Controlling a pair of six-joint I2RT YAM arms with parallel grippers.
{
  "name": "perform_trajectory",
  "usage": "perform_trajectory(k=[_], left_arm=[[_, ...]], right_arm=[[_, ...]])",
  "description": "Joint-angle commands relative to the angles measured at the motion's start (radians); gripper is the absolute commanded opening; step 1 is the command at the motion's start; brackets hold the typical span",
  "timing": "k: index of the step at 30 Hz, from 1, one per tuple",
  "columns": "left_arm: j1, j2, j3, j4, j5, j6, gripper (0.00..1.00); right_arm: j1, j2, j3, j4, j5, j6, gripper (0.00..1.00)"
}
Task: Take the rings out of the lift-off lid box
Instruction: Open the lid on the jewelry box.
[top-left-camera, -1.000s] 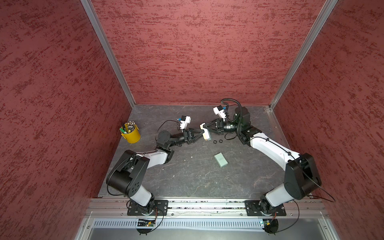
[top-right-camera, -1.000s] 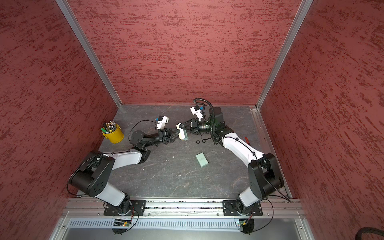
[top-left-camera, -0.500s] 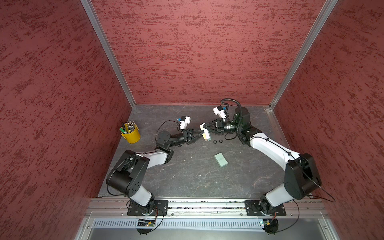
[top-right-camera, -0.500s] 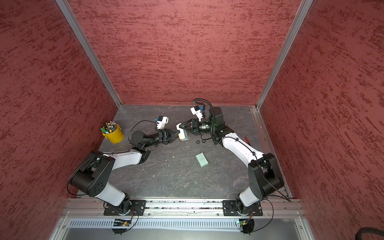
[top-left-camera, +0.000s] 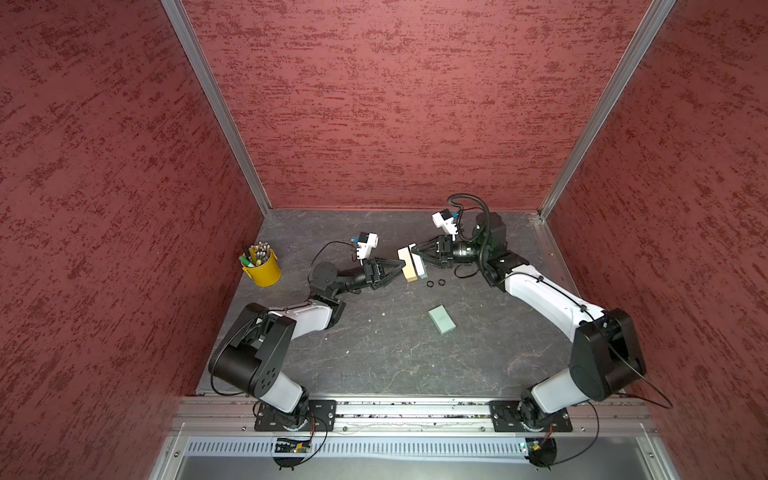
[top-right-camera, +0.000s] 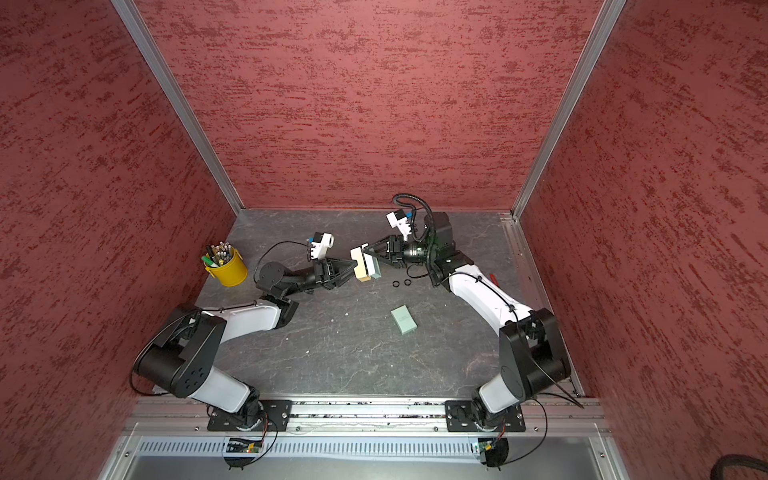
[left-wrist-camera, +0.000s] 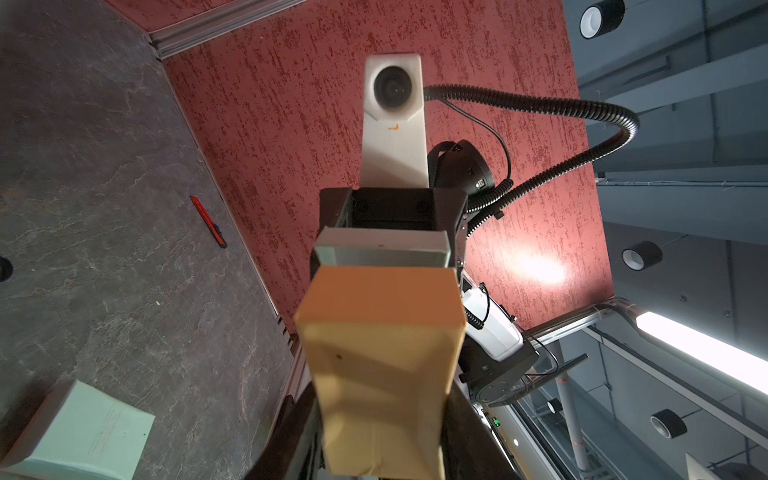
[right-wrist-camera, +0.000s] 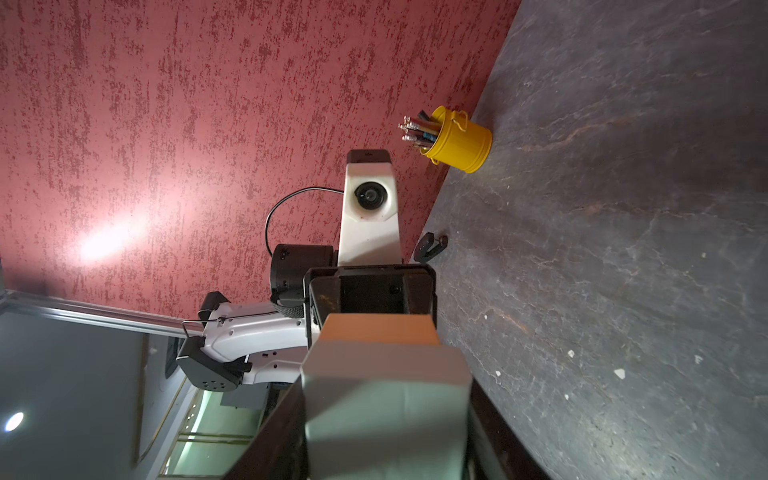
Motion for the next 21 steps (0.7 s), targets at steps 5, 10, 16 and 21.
perform_trajectory(k=[5, 10, 16, 21], left_arm=[[0.015, -0.038, -0.01, -0.024, 0.023, 0.027, 0.46], [0.056, -0.077, -0.024, -0.074, 0.051, 0.034, 0.47], [0.115, -0.143, -0.019, -0.192, 0.097, 0.074, 0.47], [0.141, -0.194, -0.009, -0.294, 0.106, 0.113, 0.47]], right_arm=[[-0.03, -0.035, 0.069, -0.147, 0.048, -0.109, 0.51], [-0.035, -0.051, 0.105, -0.421, 0.253, -0.304, 0.51], [0.042, -0.057, -0.029, -0.358, 0.492, -0.285, 0.51], [0.167, 0.026, -0.117, -0.246, 0.641, -0.224, 0.51]])
